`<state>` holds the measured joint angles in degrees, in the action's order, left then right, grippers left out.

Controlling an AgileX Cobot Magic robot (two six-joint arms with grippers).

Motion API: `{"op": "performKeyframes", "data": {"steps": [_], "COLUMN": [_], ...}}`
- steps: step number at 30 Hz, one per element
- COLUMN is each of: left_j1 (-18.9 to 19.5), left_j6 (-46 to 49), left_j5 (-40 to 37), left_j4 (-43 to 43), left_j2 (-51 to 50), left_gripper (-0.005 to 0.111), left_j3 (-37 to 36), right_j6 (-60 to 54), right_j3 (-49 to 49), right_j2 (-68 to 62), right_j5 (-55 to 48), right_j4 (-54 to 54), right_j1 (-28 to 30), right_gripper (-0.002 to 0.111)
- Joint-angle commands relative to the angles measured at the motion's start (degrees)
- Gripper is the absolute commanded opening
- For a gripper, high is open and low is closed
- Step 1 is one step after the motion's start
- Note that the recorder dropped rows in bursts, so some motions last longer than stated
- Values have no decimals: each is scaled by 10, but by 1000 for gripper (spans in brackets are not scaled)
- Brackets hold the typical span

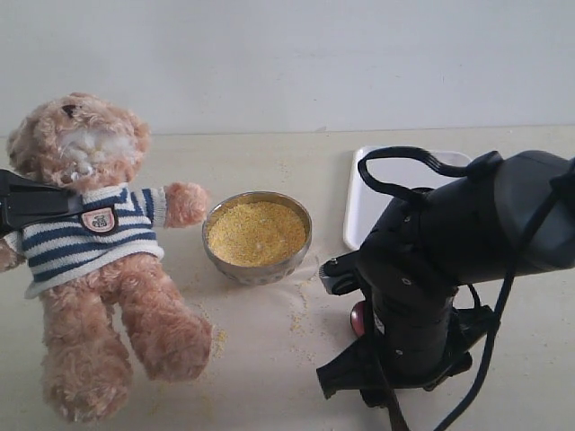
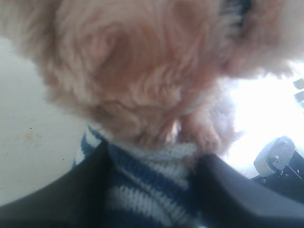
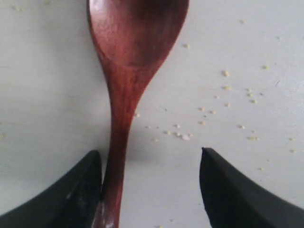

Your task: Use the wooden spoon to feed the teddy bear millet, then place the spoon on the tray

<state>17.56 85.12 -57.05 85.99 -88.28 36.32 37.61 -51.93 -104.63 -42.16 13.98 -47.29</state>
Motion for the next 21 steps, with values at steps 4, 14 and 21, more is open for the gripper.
{"op": "performKeyframes", "data": {"steps": [4,14,21], "left_j1": [1,1,1], "left_j6": [-3,-3,-3], "left_j5": [-18,-18,-33], "left_j4": [15,15,15], "left_j2": [0,0,0], "left_gripper": [5,5,5], "left_j3": [4,4,4], "right_j6": [-58,-123,-126], "right_j3": [0,0,0], "right_j2": [2,2,2], "right_j5": [-8,3,-10], "right_j4": [-26,-120,-120], "right_j1": [0,0,0], "right_gripper": [59,37,31]}}
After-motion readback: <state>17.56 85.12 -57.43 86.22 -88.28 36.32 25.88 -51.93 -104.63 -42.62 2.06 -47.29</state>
